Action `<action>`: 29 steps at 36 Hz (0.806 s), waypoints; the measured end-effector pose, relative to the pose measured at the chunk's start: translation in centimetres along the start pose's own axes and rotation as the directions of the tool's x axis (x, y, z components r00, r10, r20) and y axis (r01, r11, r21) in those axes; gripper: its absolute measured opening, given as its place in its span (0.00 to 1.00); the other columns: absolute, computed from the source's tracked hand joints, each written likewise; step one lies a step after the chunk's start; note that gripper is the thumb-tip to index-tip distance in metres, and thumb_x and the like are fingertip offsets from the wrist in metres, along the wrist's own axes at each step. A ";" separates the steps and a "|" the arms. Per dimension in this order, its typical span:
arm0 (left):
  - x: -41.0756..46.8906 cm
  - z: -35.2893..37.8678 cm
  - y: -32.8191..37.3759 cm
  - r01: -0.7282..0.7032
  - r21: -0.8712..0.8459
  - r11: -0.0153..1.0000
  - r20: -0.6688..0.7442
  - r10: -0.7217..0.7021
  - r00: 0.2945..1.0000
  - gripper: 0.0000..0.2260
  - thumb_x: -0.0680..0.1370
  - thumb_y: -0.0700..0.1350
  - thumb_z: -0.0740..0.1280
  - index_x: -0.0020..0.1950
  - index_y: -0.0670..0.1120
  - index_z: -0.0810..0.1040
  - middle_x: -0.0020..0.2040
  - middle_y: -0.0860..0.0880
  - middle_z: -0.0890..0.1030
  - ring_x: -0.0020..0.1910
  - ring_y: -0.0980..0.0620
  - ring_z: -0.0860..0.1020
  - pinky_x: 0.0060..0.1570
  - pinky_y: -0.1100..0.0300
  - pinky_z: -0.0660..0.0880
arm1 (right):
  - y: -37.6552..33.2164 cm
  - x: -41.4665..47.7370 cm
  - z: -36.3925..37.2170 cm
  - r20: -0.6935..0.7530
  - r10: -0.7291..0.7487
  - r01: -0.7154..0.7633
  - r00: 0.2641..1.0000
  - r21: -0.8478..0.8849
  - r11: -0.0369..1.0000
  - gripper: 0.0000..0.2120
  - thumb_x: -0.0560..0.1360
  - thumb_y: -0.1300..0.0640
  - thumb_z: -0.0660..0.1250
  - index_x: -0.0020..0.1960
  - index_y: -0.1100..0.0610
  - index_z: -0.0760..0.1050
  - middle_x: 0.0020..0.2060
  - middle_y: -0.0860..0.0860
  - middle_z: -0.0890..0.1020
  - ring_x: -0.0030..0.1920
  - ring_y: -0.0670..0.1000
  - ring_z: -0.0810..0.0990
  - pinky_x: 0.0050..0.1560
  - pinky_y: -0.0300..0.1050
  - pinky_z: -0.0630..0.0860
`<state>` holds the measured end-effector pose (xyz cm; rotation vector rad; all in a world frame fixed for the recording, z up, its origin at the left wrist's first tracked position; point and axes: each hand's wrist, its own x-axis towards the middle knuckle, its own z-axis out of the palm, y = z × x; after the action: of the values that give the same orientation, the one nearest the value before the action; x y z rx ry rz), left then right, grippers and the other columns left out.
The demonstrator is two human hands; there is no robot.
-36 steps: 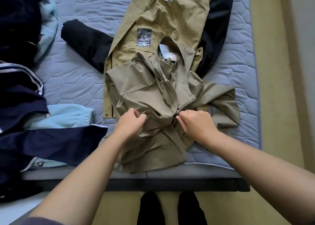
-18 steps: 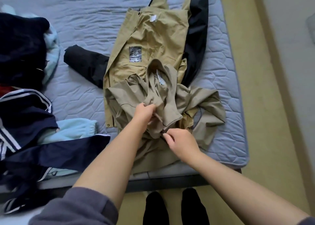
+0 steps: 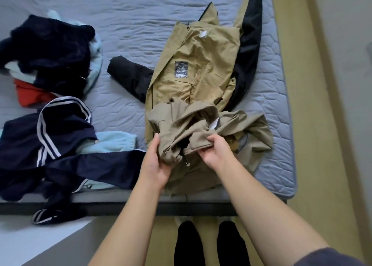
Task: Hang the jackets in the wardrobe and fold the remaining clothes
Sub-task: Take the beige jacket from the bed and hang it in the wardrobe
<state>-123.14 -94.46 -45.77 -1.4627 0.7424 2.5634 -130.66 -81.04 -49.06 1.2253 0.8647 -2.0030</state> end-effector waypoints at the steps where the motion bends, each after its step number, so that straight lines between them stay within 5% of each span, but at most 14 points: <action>1: -1.3 -0.4 0.4 -0.013 -0.056 0.998 0.001 0.013 1.000 0.20 0.79 0.53 0.62 0.66 0.43 0.75 0.61 0.42 0.80 0.61 0.44 0.77 0.64 0.47 0.70 | 0.2 -1.3 0.2 0.024 0.006 -0.007 1.000 0.040 0.999 0.14 0.79 0.66 0.51 0.61 0.63 0.70 0.56 0.63 0.78 0.45 0.59 0.79 0.47 0.54 0.76; 5: -6.9 -0.9 2.2 -0.069 -0.238 0.969 -0.029 0.064 0.998 0.18 0.81 0.50 0.60 0.66 0.42 0.75 0.60 0.40 0.80 0.62 0.42 0.77 0.64 0.46 0.72 | 0.2 -7.9 1.2 0.121 0.011 -0.025 0.993 0.116 0.993 0.19 0.78 0.65 0.48 0.63 0.63 0.73 0.58 0.64 0.78 0.52 0.62 0.79 0.55 0.59 0.74; 8: -11.7 -0.2 3.4 -0.123 -0.284 0.951 -0.021 0.122 0.992 0.14 0.81 0.47 0.58 0.56 0.41 0.79 0.50 0.41 0.84 0.47 0.44 0.84 0.42 0.50 0.81 | -0.5 -13.7 2.3 0.226 0.028 -0.057 0.974 0.126 0.990 0.21 0.70 0.64 0.53 0.59 0.66 0.75 0.50 0.64 0.82 0.49 0.62 0.81 0.48 0.60 0.79; 11: -16.3 0.7 3.9 -0.197 -0.315 0.928 -0.023 0.200 0.980 0.13 0.80 0.46 0.58 0.51 0.42 0.80 0.45 0.43 0.85 0.41 0.46 0.84 0.38 0.52 0.81 | -1.1 -18.8 3.3 0.328 0.063 -0.096 0.943 0.085 0.992 0.22 0.67 0.60 0.56 0.56 0.68 0.76 0.48 0.65 0.83 0.44 0.62 0.84 0.42 0.56 0.82; 18: -26.6 2.2 2.7 -0.418 -0.499 0.760 -0.076 0.441 0.894 0.20 0.78 0.48 0.60 0.33 0.42 0.85 0.41 0.42 0.84 0.39 0.44 0.84 0.44 0.49 0.79 | -1.8 -27.5 4.4 0.496 0.221 -0.186 0.840 -0.120 0.975 0.27 0.68 0.57 0.61 0.67 0.62 0.72 0.58 0.58 0.79 0.53 0.57 0.79 0.63 0.52 0.72; 21: -30.8 2.5 0.6 -0.503 -0.551 0.666 -0.116 0.536 0.836 0.23 0.79 0.49 0.59 0.29 0.41 0.83 0.36 0.41 0.84 0.35 0.44 0.84 0.34 0.49 0.80 | -1.6 -30.7 4.2 0.546 0.303 -0.175 0.781 -0.274 0.945 0.26 0.67 0.55 0.65 0.64 0.58 0.73 0.58 0.57 0.78 0.54 0.56 0.78 0.65 0.52 0.70; 23: -33.4 2.5 -0.9 -0.535 -0.560 0.633 -0.154 0.555 0.818 0.21 0.78 0.48 0.60 0.32 0.39 0.84 0.41 0.38 0.83 0.38 0.42 0.84 0.38 0.47 0.80 | -1.4 -32.5 3.7 0.568 0.337 -0.124 0.751 -0.380 0.917 0.20 0.66 0.56 0.69 0.58 0.56 0.74 0.54 0.57 0.77 0.54 0.56 0.77 0.63 0.54 0.72; 26: -36.9 2.6 -2.7 -0.548 -0.540 0.639 -0.246 0.502 0.829 0.10 0.78 0.43 0.61 0.48 0.39 0.79 0.55 0.38 0.80 0.52 0.40 0.80 0.47 0.42 0.78 | -1.1 -34.8 2.8 0.550 0.394 -0.088 0.736 -0.500 0.861 0.12 0.64 0.61 0.72 0.46 0.60 0.76 0.46 0.59 0.79 0.50 0.57 0.80 0.56 0.54 0.77; 29: -40.2 2.0 -4.3 -0.598 -0.540 0.592 -0.349 0.489 0.800 0.02 0.77 0.39 0.63 0.45 0.43 0.75 0.49 0.41 0.80 0.48 0.44 0.80 0.45 0.46 0.80 | -0.5 -37.2 1.9 0.534 0.504 -0.100 0.679 -0.612 0.784 0.06 0.62 0.66 0.70 0.39 0.63 0.79 0.40 0.60 0.82 0.39 0.57 0.84 0.40 0.54 0.83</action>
<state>-101.88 -83.70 -13.04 -1.8794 0.3763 3.4536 -118.26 -75.83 -14.37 0.2273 0.6905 -1.5539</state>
